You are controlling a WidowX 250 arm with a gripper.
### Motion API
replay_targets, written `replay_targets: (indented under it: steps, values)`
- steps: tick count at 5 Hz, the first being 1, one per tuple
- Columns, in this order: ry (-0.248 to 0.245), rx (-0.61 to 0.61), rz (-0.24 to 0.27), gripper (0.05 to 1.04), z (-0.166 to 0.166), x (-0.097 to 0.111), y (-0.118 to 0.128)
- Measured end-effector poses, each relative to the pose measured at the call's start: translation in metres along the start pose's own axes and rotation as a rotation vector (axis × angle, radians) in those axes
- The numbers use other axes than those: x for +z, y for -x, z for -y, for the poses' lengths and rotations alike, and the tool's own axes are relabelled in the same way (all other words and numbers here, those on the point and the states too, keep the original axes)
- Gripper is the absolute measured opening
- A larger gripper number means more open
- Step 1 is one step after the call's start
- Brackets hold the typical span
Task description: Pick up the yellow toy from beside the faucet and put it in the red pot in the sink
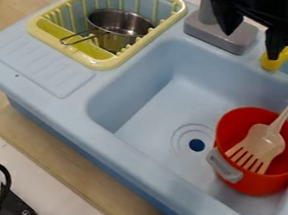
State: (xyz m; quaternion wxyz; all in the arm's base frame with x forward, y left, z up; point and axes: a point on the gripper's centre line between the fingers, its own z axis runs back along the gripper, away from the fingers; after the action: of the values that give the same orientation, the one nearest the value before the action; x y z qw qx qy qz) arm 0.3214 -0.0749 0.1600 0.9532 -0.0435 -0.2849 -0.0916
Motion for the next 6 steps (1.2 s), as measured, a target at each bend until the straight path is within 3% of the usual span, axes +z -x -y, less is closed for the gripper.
replay_targets:
  steps: [3,5,6]
  values:
    - [0.001,-0.03,0.037,0.998,0.007,-0.021,-0.011]
    - [0.031,-0.027,0.112,0.999,0.013,-0.022,-0.022]
    - [0.015,-0.044,0.079,0.998,0.014,-0.036,-0.016]
